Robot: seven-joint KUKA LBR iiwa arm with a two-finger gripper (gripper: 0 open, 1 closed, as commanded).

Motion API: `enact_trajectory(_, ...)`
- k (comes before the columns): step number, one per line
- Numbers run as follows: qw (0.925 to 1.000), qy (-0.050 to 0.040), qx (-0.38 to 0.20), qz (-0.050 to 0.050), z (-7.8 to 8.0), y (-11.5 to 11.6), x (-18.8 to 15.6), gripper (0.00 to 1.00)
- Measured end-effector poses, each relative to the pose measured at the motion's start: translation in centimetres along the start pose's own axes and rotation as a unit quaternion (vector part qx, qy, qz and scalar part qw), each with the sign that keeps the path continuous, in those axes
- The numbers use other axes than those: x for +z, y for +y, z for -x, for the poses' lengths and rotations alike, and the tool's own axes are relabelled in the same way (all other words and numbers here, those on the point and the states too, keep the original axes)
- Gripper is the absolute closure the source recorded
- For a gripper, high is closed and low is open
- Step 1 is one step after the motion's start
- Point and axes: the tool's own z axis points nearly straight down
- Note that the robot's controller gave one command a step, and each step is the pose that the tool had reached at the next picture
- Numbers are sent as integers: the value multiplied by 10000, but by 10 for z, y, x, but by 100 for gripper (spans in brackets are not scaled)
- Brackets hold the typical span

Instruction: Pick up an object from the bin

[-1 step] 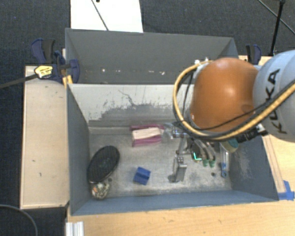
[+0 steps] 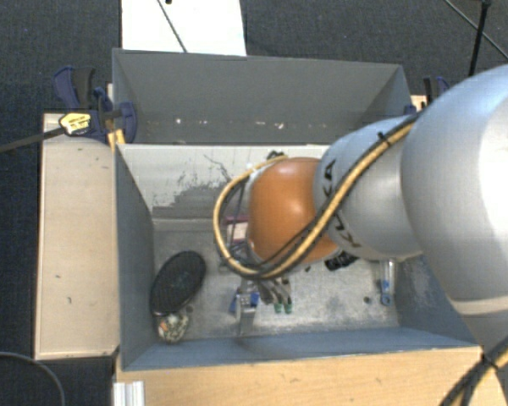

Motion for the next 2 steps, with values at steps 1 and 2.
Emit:
enact_trajectory(1,9819,-14,-1896,-19,-1,-87,9,0)
enact_trajectory(2,9726,-47,-2325,-2,-7,-20,14,0)
